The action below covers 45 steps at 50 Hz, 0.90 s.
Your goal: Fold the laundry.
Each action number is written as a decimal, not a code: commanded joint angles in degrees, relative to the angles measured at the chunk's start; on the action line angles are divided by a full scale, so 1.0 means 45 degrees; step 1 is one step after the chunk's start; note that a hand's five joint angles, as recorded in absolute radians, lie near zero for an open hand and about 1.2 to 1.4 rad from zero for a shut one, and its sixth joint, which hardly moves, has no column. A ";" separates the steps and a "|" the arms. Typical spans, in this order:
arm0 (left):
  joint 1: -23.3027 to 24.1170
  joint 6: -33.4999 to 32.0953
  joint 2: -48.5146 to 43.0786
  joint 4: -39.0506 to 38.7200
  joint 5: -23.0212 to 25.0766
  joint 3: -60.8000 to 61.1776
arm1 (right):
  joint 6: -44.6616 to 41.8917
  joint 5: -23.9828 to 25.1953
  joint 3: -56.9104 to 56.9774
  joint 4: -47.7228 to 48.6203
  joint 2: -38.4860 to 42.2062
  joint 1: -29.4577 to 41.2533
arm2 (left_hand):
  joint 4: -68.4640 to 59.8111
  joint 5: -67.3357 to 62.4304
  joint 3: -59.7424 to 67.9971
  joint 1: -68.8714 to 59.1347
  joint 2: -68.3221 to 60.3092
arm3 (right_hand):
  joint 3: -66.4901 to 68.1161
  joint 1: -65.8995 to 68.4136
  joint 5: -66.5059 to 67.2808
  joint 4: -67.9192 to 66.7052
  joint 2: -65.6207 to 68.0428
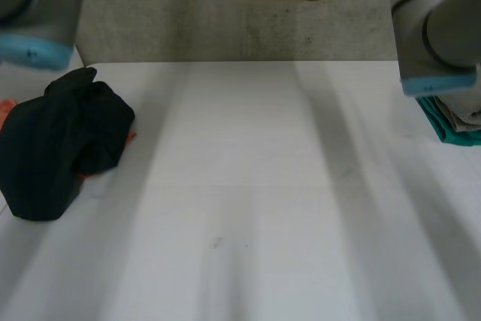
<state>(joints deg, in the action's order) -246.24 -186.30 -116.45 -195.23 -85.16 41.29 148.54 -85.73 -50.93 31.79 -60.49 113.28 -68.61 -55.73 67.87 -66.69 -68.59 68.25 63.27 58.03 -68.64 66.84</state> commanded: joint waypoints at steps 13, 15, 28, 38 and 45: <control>0.0266 -0.2856 -0.2091 0.2951 -0.0215 0.7211 | -0.1288 0.2235 -0.6377 -0.5538 0.1900 -0.1189 | 0.6389 0.5749 -0.6225 0.5963 0.6384 | 0.2611 0.3717 0.2659 -0.2524 0.2923; 0.0364 -0.3560 -0.1838 0.3557 -0.0664 0.7113 | -0.1543 0.2020 -0.6455 -0.6261 0.1803 -0.1248 | 0.8784 0.8144 -0.8620 0.8357 0.8779 | 0.2611 0.3717 0.2659 -0.2524 0.2923; 0.0656 -0.3211 0.1421 0.3462 -0.0647 0.9667 | 0.0135 0.1414 -0.7938 -0.6460 0.0299 -0.0877 | 0.7649 0.7010 -0.7485 0.7223 0.7644 | 0.2611 0.3717 0.2659 -0.2524 0.2923; 0.2199 -0.3230 0.2090 0.3403 -0.0606 1.1352 | -0.0059 0.1219 -0.8037 -0.6303 0.0318 -0.0818 | 0.2325 0.1685 -0.2161 0.1898 0.2319 | 0.2611 0.3717 0.2659 -0.2524 0.2923; 0.1966 -0.3483 0.0158 0.3793 -0.1368 1.0474 | -0.0059 0.1219 -0.8154 -0.6303 0.0221 -0.0779 | 0.7476 0.6836 -0.7312 0.7050 0.7471 | 0.2611 0.3717 0.2659 -0.2524 0.2923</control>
<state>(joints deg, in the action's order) -236.60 -200.89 -109.29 -179.53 -88.65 91.90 148.39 -80.21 -87.35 3.50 -59.17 109.75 -42.04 -32.14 42.16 -41.00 -41.71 68.39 63.27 58.03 -68.65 67.05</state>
